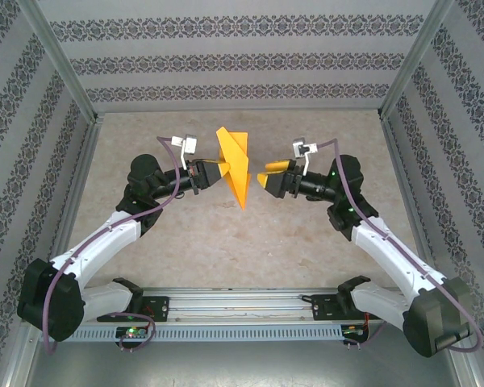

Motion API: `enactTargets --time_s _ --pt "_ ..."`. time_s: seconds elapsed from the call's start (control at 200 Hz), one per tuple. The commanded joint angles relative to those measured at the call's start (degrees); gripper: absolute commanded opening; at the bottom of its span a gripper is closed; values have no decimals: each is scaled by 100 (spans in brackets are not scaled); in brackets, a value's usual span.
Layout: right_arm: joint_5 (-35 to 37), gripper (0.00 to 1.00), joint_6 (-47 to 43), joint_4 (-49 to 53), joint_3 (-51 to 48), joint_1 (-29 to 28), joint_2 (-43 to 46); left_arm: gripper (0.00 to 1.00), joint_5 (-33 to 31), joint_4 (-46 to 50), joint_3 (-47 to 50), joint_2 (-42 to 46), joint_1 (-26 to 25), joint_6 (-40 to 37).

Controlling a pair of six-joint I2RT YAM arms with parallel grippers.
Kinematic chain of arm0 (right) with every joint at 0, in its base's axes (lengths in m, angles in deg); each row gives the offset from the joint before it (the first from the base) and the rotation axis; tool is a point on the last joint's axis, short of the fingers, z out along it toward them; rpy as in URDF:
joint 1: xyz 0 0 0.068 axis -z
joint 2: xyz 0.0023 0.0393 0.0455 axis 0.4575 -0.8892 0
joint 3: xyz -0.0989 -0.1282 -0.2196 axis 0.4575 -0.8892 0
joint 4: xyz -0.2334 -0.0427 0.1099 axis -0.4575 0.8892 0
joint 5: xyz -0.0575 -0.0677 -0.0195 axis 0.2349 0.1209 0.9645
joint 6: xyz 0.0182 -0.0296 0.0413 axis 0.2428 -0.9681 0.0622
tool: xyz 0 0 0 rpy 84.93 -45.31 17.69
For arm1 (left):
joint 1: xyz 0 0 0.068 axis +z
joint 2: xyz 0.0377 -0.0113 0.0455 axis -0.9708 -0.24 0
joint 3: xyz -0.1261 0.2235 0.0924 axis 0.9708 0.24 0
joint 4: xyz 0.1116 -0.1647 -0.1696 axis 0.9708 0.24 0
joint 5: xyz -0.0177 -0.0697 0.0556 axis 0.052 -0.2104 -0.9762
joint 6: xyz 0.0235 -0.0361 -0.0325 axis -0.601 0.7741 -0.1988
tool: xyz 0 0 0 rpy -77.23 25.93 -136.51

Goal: Fold a paper plane with a square sheet of paper (fold left side to right side)
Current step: Turn over the paper at the center of the table.

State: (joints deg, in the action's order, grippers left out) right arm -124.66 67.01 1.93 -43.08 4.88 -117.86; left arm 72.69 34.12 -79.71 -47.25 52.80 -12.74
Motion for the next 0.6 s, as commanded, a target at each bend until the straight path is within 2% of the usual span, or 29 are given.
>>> enactTargets --time_s 0.0,0.16,0.235,0.315,0.595 --pt "24 92 84 -23 -69 -301 -143 0 16 -417 -118 -46 -99 -41" --pt "-15 93 61 -116 123 -533 -372 0 46 -417 -117 -87 -121 -28" --pt "-37 89 110 -222 227 -613 -505 0 44 -468 -87 -111 -124 -3" --pt "-62 83 172 -300 359 -670 -629 0 54 -505 -90 -140 -137 32" --pt "12 54 118 -262 613 -683 -724 0 84 -531 -71 -206 -136 56"
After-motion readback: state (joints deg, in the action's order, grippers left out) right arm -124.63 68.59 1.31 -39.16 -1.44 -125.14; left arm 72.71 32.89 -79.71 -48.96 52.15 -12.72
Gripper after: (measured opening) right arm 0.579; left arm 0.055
